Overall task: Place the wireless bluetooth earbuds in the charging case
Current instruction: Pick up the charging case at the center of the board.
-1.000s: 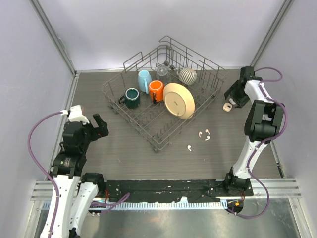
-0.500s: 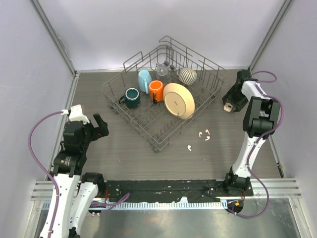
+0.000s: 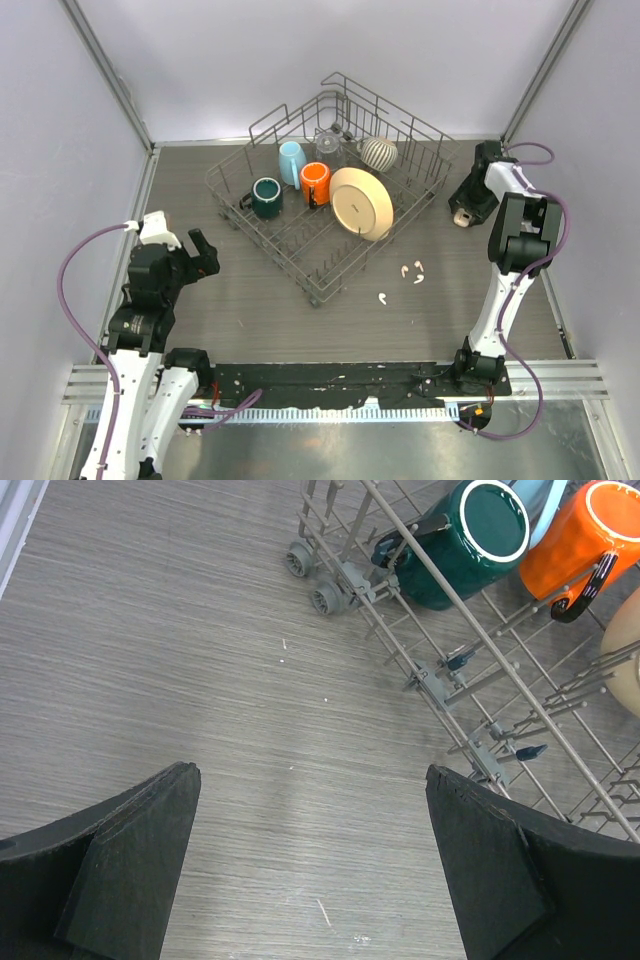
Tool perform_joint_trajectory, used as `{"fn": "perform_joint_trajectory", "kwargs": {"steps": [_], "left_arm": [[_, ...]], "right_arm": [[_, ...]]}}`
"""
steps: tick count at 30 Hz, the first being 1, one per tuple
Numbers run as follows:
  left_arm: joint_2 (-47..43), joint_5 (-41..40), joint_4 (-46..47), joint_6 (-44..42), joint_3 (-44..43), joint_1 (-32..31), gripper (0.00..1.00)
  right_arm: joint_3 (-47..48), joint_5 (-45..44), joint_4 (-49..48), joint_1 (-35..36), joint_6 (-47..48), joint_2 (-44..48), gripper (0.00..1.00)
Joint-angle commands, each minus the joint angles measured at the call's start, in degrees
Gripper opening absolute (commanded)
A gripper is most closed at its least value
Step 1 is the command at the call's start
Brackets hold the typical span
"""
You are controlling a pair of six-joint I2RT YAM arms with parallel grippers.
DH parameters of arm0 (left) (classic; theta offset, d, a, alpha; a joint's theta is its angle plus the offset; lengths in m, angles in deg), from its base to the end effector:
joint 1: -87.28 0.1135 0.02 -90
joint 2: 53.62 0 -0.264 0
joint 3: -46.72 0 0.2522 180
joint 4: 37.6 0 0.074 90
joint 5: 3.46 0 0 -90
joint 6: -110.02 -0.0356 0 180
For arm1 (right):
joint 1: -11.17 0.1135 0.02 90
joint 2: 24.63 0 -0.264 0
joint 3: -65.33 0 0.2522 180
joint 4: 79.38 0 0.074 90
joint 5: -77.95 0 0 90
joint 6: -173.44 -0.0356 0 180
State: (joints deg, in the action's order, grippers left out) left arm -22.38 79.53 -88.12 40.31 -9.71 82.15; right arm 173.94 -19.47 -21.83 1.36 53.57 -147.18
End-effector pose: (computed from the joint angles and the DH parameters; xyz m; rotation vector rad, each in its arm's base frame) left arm 0.1212 -0.0065 0.3110 -0.3426 1.9836 -0.1600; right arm 0.4343 -0.0798 0.1716 0.9780 2.6235 -0.0993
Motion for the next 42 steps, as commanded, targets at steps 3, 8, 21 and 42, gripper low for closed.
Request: {"fn": "perform_joint_trajectory", "kwargs": {"steps": [3, 8, 21, 42], "left_arm": [[0.4, -0.11, 0.54, -0.96, -0.83, -0.06, 1.0], [0.75, -0.29, 0.37, -0.96, -0.92, -0.06, 1.0], [0.4, -1.96, -0.16, -0.52, -1.09, -0.15, 1.0], [0.4, -1.87, -0.25, -0.43, -1.09, -0.06, 1.0]], "right_arm": [[-0.18, -1.55, 0.33, 0.22, 0.78, 0.99, 0.53], [-4.84, -1.28, -0.89, 0.22, -1.59, 4.92, 0.44], [-45.43, 4.78, -9.16, 0.92, -26.37, 36.37, 0.41], [-44.14, 2.77, -5.56, 2.16, -9.34, 39.92, 0.77]]}}
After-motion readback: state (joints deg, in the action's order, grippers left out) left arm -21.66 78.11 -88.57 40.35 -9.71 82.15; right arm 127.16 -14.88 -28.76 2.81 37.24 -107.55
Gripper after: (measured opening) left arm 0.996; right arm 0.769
